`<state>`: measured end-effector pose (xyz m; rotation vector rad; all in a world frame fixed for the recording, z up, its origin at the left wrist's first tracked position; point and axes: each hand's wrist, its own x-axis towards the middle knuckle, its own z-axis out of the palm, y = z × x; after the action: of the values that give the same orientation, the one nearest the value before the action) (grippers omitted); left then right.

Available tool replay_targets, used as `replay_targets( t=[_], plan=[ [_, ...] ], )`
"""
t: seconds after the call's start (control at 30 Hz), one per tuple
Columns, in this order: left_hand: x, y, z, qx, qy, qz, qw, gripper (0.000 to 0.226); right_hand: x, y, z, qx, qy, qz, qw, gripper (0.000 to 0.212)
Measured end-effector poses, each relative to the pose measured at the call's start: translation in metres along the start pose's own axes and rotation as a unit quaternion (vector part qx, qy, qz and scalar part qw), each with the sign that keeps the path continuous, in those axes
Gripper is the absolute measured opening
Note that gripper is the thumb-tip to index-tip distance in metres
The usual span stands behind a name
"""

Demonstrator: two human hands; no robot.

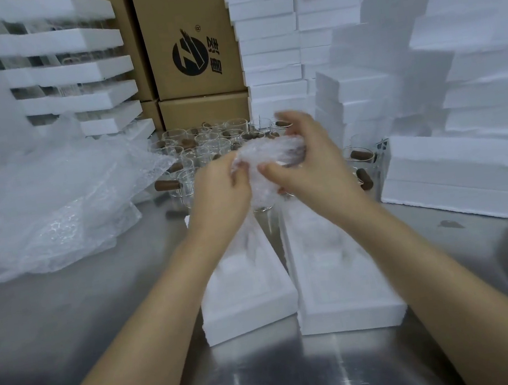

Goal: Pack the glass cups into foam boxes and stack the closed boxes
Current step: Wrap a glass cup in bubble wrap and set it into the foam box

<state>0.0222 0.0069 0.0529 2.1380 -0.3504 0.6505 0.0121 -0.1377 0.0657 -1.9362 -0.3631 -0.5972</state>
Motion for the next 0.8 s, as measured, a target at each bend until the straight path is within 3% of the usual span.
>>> replay_targets(
  t=[0.07, 0.13, 0.17, 0.23, 0.3, 0.37, 0.47, 0.6, 0.7, 0.8],
  plan=[
    [0.003, -0.003, -0.004, -0.041, 0.063, -0.035, 0.997, 0.019, -0.001, -0.002, 0.002, 0.106, -0.023, 0.049, 0.993, 0.095],
    [0.002, 0.001, -0.008, -0.125, 0.106, -0.056, 0.985, 0.017, 0.0, -0.004, 0.0, 0.126, -0.058, 0.103, 0.985, 0.106],
    [0.0, 0.004, -0.008, -0.152, 0.118, -0.051, 0.98, 0.022, 0.002, -0.004, -0.001, 0.119, -0.1, 0.114, 0.981, 0.1],
    [-0.005, 0.012, -0.008, -0.162, 0.122, -0.025, 0.979, 0.04, 0.001, -0.004, 0.001, 0.139, -0.196, 0.105, 0.965, 0.062],
    [-0.008, 0.019, -0.006, -0.146, 0.085, -0.024, 0.985, 0.041, -0.001, -0.004, 0.005, 0.189, -0.202, 0.097, 0.956, 0.036],
    [-0.004, 0.02, -0.008, -0.166, 0.002, -0.059, 0.984, 0.044, -0.001, -0.002, 0.004, 0.218, -0.175, 0.091, 0.956, 0.037],
    [0.0, 0.018, -0.016, -0.264, -0.112, -0.092, 0.954, 0.045, 0.002, 0.005, 0.0, 0.277, -0.206, 0.102, 0.933, 0.036],
    [-0.003, 0.018, -0.014, -0.192, -0.022, -0.005, 0.981, 0.022, 0.002, 0.012, 0.003, 0.307, -0.229, 0.149, 0.911, 0.03],
    [-0.003, 0.016, -0.01, -0.141, 0.035, 0.009, 0.989, 0.04, -0.002, 0.013, 0.01, 0.278, -0.227, 0.159, 0.92, 0.033],
    [-0.004, 0.012, -0.006, -0.13, 0.063, -0.008, 0.99, 0.05, -0.007, 0.013, 0.016, 0.185, -0.213, 0.114, 0.953, 0.029]
  ],
)
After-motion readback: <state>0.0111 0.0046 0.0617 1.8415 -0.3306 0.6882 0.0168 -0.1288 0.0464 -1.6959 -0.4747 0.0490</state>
